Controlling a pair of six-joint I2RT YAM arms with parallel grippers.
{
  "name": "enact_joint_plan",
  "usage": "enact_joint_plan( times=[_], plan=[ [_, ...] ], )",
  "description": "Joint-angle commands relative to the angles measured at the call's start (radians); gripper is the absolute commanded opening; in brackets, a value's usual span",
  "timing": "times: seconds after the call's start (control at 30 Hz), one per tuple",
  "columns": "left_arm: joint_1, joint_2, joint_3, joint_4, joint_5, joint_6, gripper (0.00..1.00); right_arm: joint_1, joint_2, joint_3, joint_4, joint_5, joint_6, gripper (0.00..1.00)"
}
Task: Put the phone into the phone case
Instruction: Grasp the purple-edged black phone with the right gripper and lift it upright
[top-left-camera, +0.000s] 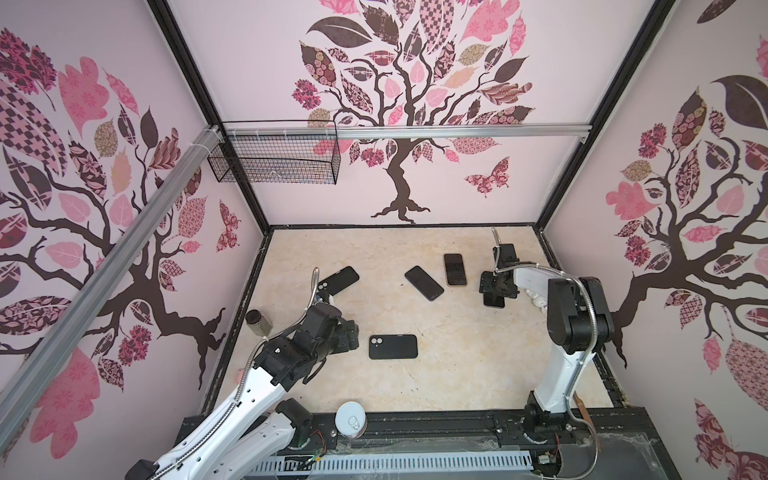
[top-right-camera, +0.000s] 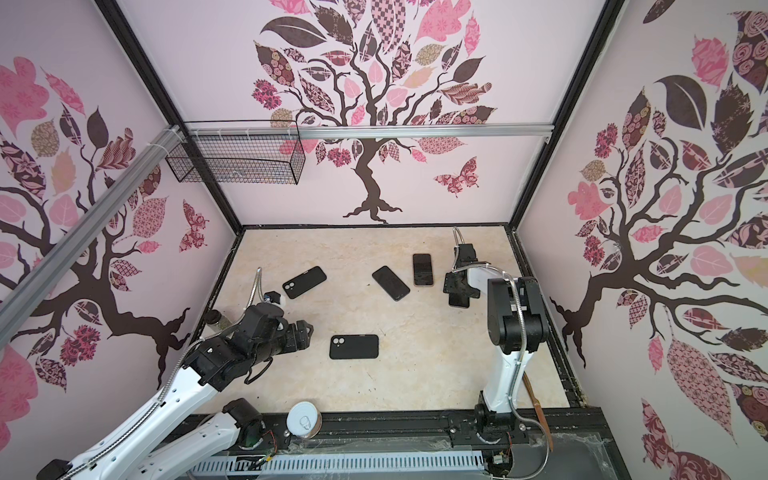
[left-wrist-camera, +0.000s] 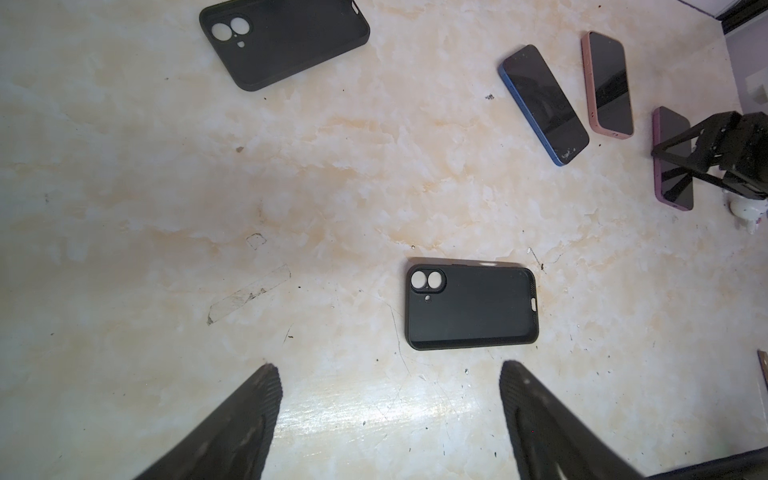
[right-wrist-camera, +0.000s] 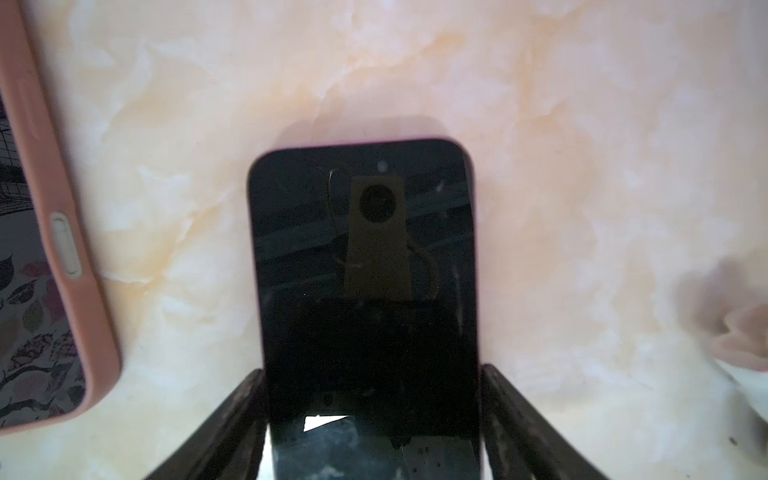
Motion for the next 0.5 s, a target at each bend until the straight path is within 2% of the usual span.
enact_joint_plan(
  times=[0.0, 0.27, 0.37, 0.47],
  plan=[
    [0.005, 0.01, -0.022, 0.014, 0.01, 0.011, 0.86, -0.002, 0.053, 0.004, -0.047, -0.059, 0.008, 0.73],
    [0.005, 0.019, -0.022, 0.021, 0.02, 0.012, 0.86, -0.002, -0.004, -0.002, -0.06, -0.102, -0.004, 0.58],
    [0.005, 0.035, -0.02, 0.03, 0.029, 0.011, 0.86, -0.002, -0.05, -0.015, -0.049, -0.158, -0.001, 0.5],
    [0.005, 0.051, -0.012, 0.033, 0.047, 0.011, 0.86, 0.002, -0.098, -0.032, -0.033, -0.242, 0.014, 0.47]
  ],
)
